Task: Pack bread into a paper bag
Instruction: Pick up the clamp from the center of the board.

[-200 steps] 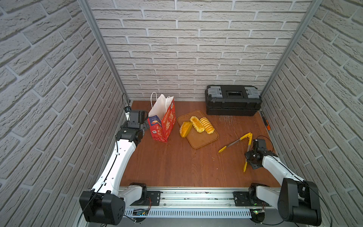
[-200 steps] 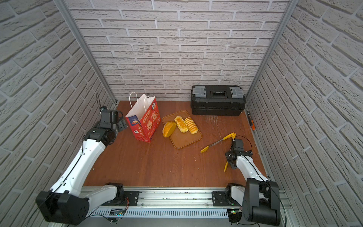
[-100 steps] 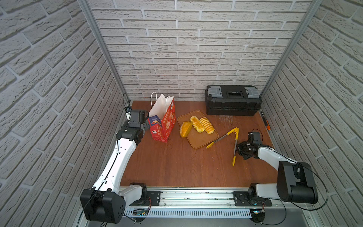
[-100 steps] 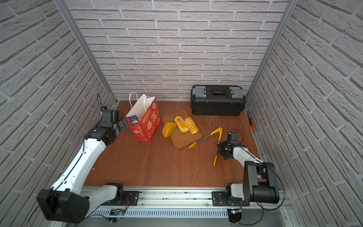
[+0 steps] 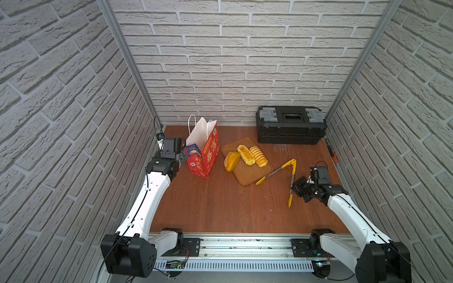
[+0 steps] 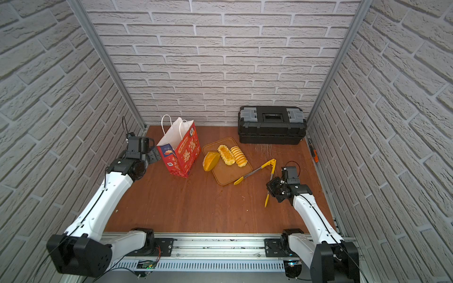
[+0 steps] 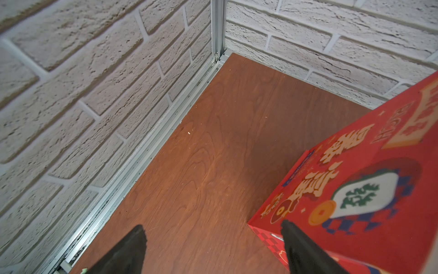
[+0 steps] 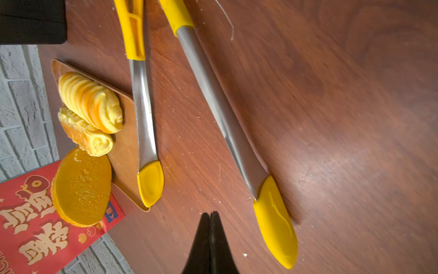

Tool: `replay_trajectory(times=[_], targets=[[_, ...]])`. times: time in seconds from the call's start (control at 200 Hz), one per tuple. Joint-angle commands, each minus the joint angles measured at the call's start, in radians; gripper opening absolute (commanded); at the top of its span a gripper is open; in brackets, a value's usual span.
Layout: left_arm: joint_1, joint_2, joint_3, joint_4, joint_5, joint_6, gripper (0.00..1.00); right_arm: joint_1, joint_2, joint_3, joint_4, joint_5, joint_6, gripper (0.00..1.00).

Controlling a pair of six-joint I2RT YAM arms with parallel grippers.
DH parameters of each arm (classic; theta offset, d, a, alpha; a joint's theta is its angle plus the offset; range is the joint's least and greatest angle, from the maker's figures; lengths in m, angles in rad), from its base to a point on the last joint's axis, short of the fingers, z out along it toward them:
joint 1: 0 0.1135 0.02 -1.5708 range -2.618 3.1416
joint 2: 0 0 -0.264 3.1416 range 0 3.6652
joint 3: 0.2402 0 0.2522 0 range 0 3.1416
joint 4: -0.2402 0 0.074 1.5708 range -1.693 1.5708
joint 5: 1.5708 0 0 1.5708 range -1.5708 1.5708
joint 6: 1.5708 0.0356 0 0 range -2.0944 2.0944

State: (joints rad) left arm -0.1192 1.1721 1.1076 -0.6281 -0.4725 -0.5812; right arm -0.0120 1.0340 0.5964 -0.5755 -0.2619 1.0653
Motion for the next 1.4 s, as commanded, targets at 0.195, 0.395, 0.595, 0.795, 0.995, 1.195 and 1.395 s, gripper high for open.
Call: replay_trajectory(times=[0.195,0.395,0.595,0.795,0.995,1.195,1.395], targets=[[-0.002,-0.005,-0.002,0.031,0.009,-0.011,0.91,0.019,0.083,0.167,0.004,0.057,-0.306,0.33],[-0.004,-0.017,-0.01,0.033,0.008,-0.016,0.91,0.027,0.317,0.441,-0.026,0.061,-0.639,0.55],[-0.002,-0.02,-0.011,0.031,0.005,-0.017,0.92,0.101,0.613,0.727,-0.192,0.083,-0.901,0.56],[0.0,-0.023,-0.009,0.027,-0.008,-0.009,0.92,0.176,0.615,0.755,-0.177,0.227,-1.111,0.55],[0.0,0.011,0.014,0.031,0.002,-0.002,0.92,0.184,0.46,0.623,0.017,0.207,-1.35,0.58],[0.0,0.045,0.026,0.056,0.03,-0.006,0.92,0.137,0.499,0.628,-0.009,0.056,-1.507,0.82],[0.0,0.065,0.041,0.057,0.033,0.0,0.92,0.119,0.584,0.647,-0.019,-0.011,-1.614,0.78]])
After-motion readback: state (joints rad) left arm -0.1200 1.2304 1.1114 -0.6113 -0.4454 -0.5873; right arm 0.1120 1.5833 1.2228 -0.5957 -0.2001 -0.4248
